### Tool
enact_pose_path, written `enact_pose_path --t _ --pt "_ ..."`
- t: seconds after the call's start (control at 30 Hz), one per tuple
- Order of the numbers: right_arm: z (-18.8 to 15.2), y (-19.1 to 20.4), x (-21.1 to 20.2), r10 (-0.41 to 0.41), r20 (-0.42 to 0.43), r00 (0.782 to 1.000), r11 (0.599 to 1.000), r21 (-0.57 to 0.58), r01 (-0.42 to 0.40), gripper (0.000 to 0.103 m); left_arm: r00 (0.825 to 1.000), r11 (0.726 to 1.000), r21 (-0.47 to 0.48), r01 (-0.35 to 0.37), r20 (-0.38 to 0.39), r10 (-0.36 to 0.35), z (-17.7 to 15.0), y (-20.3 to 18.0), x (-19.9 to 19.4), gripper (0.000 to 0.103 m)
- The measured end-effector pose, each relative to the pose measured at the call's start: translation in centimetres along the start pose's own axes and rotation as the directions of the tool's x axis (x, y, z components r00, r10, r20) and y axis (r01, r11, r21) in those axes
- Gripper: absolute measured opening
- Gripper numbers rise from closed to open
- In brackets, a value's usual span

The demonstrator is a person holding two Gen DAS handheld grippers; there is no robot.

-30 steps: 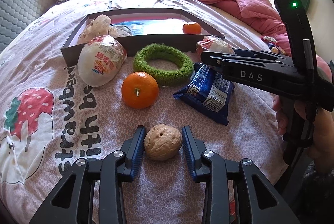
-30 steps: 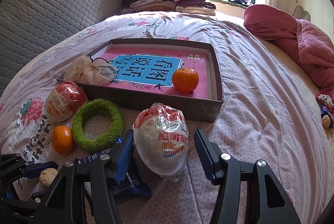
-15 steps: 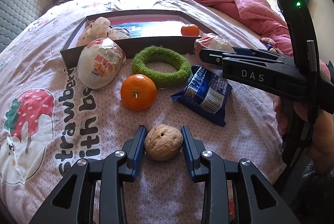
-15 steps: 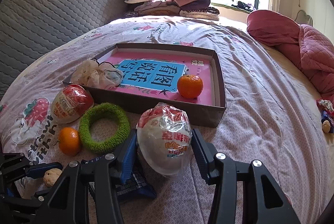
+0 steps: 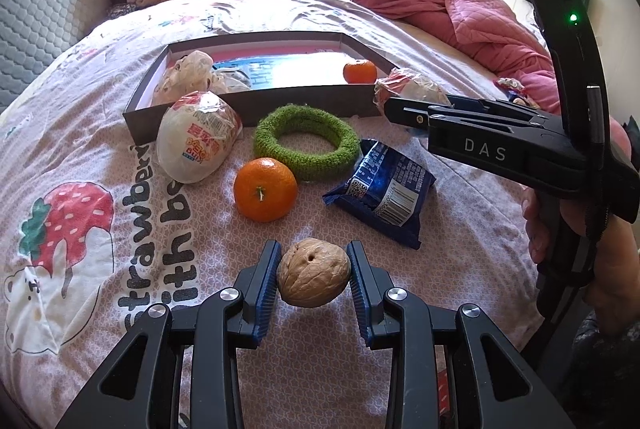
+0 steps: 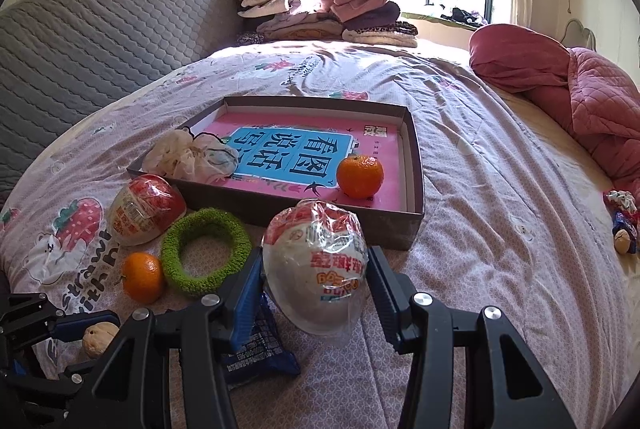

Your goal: Organize objects

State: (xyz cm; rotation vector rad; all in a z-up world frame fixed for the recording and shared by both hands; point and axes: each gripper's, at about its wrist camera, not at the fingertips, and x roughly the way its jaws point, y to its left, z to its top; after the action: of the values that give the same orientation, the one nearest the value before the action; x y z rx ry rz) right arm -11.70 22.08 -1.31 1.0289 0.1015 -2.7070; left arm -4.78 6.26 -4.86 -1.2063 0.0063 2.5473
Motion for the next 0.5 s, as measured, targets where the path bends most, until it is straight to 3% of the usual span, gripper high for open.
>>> enact_pose_path --t 0.5 --pt "0.6 0.0 -1.6 0.009 0.055 0.998 1.0 0.007 -0.01 0.051 0.999 0.999 0.018 -0.029 0.045 0.028 0.8 -0.3 -1.8 0.034"
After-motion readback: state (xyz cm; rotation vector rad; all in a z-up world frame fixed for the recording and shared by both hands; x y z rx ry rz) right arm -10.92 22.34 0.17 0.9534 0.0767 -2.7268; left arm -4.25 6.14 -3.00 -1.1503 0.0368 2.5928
